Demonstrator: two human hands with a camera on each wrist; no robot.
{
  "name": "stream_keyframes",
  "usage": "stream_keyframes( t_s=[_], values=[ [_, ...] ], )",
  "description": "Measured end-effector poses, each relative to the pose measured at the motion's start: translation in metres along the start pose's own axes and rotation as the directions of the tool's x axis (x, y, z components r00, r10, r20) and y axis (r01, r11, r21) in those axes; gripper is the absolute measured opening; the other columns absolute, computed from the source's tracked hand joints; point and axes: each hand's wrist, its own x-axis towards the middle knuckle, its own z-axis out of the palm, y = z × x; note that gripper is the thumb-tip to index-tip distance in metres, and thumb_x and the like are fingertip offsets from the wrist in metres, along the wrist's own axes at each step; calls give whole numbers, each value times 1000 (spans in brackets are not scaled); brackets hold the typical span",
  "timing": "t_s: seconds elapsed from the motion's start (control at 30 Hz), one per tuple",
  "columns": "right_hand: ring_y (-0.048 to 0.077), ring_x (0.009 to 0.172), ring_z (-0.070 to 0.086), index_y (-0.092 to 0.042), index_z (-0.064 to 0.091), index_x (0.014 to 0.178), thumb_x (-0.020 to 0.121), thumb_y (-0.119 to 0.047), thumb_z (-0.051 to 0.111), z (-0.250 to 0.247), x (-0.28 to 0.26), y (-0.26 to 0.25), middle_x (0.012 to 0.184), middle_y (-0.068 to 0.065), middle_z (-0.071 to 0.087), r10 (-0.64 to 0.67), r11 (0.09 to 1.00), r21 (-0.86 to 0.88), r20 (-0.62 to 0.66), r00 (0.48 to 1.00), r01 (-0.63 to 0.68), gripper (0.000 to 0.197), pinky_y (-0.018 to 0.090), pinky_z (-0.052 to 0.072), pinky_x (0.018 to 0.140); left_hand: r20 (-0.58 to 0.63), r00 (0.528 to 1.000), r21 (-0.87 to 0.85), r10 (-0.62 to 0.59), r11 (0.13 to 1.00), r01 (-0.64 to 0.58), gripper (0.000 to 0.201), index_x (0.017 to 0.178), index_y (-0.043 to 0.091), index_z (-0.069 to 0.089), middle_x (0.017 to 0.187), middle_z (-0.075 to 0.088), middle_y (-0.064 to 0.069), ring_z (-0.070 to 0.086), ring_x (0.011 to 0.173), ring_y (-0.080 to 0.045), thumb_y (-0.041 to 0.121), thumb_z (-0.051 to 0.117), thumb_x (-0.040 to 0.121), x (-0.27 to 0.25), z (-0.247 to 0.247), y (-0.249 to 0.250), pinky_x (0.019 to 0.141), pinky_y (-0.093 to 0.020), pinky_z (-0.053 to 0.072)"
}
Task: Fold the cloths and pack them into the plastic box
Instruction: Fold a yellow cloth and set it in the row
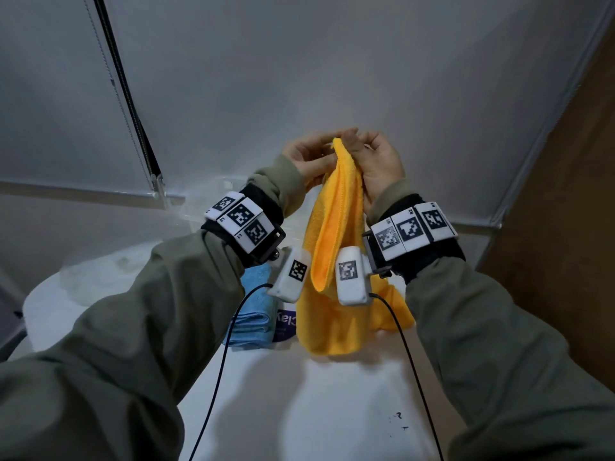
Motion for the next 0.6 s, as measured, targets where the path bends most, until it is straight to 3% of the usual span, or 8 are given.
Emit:
stream_keyframes(
  t_s=[0.03, 0.1, 0.2, 0.3, 0.37, 0.47, 0.53, 0.6],
  values=[
    [18, 58, 56, -16, 48, 78, 35, -55, 82, -1, 0, 1, 69, 5, 60, 17, 999, -34, 2, 1000, -17, 68, 31, 52, 58, -20, 1000, 23, -3, 1000, 3, 50, 126, 7, 46, 73, 71, 7, 66, 65, -5, 2, 54, 77, 0, 0, -2, 64, -18, 56],
    [18, 58, 53, -16, 48, 79, 27, -65, 79, -4, 3, 6, 68, 4, 56, 36, 995, -90, -5, 999, -37, 78, 31, 52, 59, -61, 998, 60, 12, 998, -8, 21, 100, 8, 62, 66, 69, 9, 64, 62, -5, 1, 56, 80, 1, -1, -3, 62, -18, 55],
    [18, 63, 51, -18, 44, 73, 54, -65, 73, -4, 4, 9, 68, 2, 50, -15, 966, -260, -85, 996, -8, 58, 37, 50, 68, -147, 989, 26, 26, 999, -22, 16, 67, 21, 67, 61, 65, 7, 59, 57, -7, 7, 60, 73, 3, 0, -3, 59, -20, 53],
    [15, 67, 49, -20, 40, 71, 84, -41, 63, -5, 2, 9, 68, -4, 45, -113, 930, -366, -164, 980, 46, 34, 37, 49, 72, -238, 970, 39, 52, 998, -44, 15, 67, 14, 57, 64, 59, 3, 57, 55, -4, 3, 60, 75, 9, 0, -3, 56, -17, 50],
    [14, 69, 50, -22, 41, 74, 86, -40, 61, -7, -1, 10, 72, -4, 46, -145, 925, -368, -124, 982, 90, 30, 32, 47, 69, -348, 934, 83, 78, 995, -52, 14, 68, 13, 52, 66, 52, -1, 52, 54, -5, 5, 61, 75, 14, -2, -1, 55, -15, 44],
    [15, 80, 51, -28, 43, 85, 72, -36, 70, -10, -5, 11, 85, -4, 48, -78, 874, -470, 115, 990, 123, 32, 28, 46, 71, -476, 873, 141, 110, 989, -48, 18, 66, 15, 48, 63, 46, -1, 45, 53, -5, 9, 63, 74, 23, -6, 4, 52, -15, 38],
    [18, 89, 52, -25, 44, 105, 72, -22, 73, -13, -6, 15, 96, -1, 53, 91, 669, -735, 225, 970, 108, 44, 32, 47, 78, -527, 839, 183, 137, 982, -45, 15, 65, 17, 48, 61, 46, 1, 43, 55, -7, 17, 62, 68, 27, -11, 8, 53, -16, 37],
    [19, 88, 52, -18, 49, 119, 80, -10, 63, -21, -2, 20, 101, 6, 58, 167, 371, -924, 168, 971, 96, 43, 30, 46, 76, -536, 829, 227, 161, 973, -43, 15, 65, 19, 47, 63, 47, 2, 44, 59, -7, 20, 62, 65, 28, -19, 12, 57, -16, 39]
  ],
)
